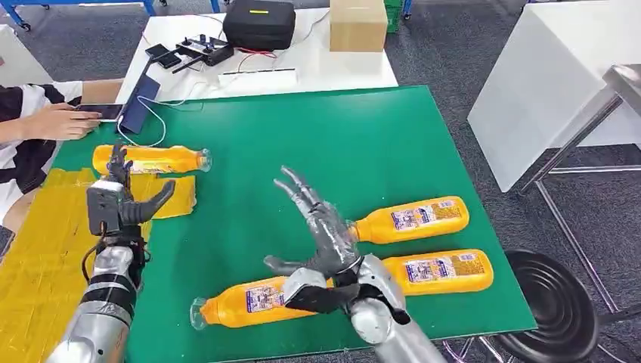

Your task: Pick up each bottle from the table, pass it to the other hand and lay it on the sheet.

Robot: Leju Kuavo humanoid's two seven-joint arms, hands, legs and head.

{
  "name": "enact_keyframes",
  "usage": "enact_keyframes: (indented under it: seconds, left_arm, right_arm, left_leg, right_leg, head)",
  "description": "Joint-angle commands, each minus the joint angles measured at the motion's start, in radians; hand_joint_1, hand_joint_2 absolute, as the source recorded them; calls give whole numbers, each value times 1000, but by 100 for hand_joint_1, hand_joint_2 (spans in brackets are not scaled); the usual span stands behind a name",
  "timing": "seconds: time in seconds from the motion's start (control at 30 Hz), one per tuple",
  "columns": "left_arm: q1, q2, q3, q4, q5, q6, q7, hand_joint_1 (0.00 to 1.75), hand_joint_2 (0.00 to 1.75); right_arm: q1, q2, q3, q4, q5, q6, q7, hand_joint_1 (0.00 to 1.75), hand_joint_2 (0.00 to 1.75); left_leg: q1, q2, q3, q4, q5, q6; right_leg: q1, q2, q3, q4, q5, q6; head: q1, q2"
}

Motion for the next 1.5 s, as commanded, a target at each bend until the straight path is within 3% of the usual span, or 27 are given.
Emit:
enact_keyframes:
  seconds: [0.03, 0.27, 0.7, 0.93, 1.13, 1.47, 1.5]
  left_arm:
    - [37, -33, -94, -225, 28, -13, 18, 0, 175]
    - [41, -52, -154, -263, 45, -22, 13, 0, 175]
    - [19, -52, -182, -247, 64, -9, 22, 0, 175]
    - [19, -51, -182, -247, 69, -9, 21, 0, 175]
    - [-14, -63, -186, -202, 89, -13, 26, 0, 175]
    - [-21, -77, -200, -156, 122, -14, 9, 0, 175]
    - [-21, -77, -201, -155, 124, -14, 10, 0, 175]
  right_arm:
    - [-87, -98, 155, 138, 100, 8, 36, 0, 175]
    - [-136, -161, 243, 175, 131, 84, 27, 0, 175]
    - [-176, -138, 290, 248, 123, 102, 25, 0, 175]
    - [-176, -138, 291, 250, 122, 101, 37, 0, 175]
    - [-215, -106, 352, 378, 148, 101, 65, 0, 175]
    - [-309, -143, 455, 487, 149, 161, 68, 0, 175]
    - [-335, -147, 489, 518, 161, 173, 73, 0, 0]
  left_leg:
    - [1, -2, 4, 0, -2, 0]
    - [1, -3, 3, 0, -1, 0]
    - [3, -3, 7, 1, -4, -1]
    - [0, -2, 2, 0, -1, 0]
    - [2, -3, 4, 1, -1, -1]
    - [1, -3, 3, 0, -1, 0]
    - [1, -3, 5, 1, -2, -1]
  right_leg:
    - [1, 0, 5, -1, -1, 1]
    - [1, -1, 4, -1, -1, 0]
    - [2, -1, 8, 0, -3, 0]
    - [0, -1, 2, 0, -1, 0]
    - [1, -1, 5, -1, -1, 0]
    - [1, -2, 4, -1, -1, 0]
    - [1, -1, 6, -1, -2, 0]
  head:
    - [0, 0]
    - [0, 0]
    - [0, 0]
    - [0, 0]
    - [0, 0]
    - [0, 0]
    - [0, 0]
